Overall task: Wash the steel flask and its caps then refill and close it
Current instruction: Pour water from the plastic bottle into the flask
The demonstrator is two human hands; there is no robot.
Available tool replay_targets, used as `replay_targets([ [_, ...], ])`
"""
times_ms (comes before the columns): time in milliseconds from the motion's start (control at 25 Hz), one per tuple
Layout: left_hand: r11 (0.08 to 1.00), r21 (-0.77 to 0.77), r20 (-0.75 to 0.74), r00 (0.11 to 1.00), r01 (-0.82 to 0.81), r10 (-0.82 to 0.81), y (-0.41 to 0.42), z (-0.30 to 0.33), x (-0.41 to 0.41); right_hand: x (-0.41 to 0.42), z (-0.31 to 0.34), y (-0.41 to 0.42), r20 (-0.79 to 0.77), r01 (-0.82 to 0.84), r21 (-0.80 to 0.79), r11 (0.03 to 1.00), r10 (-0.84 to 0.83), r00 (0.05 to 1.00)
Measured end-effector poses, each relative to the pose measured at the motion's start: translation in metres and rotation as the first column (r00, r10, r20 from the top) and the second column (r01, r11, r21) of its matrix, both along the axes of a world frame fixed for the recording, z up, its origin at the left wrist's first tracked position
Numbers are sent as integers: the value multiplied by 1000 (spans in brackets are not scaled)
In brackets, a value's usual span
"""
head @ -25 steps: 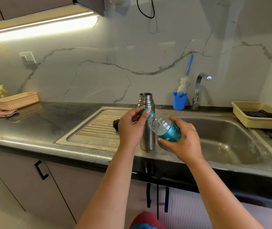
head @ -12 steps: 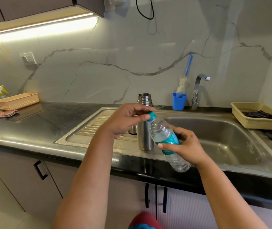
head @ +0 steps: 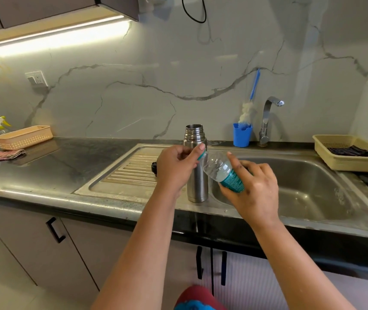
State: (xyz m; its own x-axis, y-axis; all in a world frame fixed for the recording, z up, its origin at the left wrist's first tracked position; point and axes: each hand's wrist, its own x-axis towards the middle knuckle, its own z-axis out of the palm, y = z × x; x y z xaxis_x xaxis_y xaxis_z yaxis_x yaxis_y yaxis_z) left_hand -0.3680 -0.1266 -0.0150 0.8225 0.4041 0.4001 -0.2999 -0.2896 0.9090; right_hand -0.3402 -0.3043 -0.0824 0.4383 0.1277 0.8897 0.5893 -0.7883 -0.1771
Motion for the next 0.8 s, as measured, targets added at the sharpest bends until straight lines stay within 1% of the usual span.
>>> replay_targets([
  [80,997,70,-7,1000,-17,18,5,-2,0,-1,3,1,-97,-78,44,996,82,992],
  [160,998,61,4,999,-33,33,9,-1,-5,-4,9,7,-186,-146,63,987,155,970],
  [200,998,40,28,999,-40,39,12,0,-9,-6,11,13,-244,-214,95,972,231,942],
  [240,1000,9,62,998,-21,20,19,1,-15,-9,13,21,-323,-317,163,934,354,878],
  [280,999,-16,88,996,28,-27,29,0,-21,-13,15,31,-400,-432,271,860,509,762],
  [320,996,-8,89,992,93,-92,43,-3,-27,-16,16,42,-458,-509,371,777,630,627],
  [360,988,39,49,987,151,-152,61,-8,-32,-17,17,55,-487,-550,421,721,692,533],
  [400,976,94,-23,981,195,-194,80,-13,-38,-15,18,69,-498,-574,406,711,699,514],
  [440,964,135,-115,970,230,-215,97,-19,-43,-13,19,83,-512,-593,368,717,688,515],
  [520,945,197,-269,941,260,-203,125,-35,-50,-8,22,116,-541,-620,306,723,667,511],
  [560,944,229,-296,941,238,-165,133,-41,-50,-4,25,133,-555,-628,290,722,662,504],
  [680,951,290,-257,966,109,-32,166,-46,-36,15,34,178,-597,-610,301,733,644,479],
  [760,956,274,-279,960,109,-29,199,-38,-17,40,27,197,-652,-587,291,756,605,457],
  [800,967,228,-289,956,113,-44,218,-33,-6,54,18,205,-697,-585,222,780,546,464],
])
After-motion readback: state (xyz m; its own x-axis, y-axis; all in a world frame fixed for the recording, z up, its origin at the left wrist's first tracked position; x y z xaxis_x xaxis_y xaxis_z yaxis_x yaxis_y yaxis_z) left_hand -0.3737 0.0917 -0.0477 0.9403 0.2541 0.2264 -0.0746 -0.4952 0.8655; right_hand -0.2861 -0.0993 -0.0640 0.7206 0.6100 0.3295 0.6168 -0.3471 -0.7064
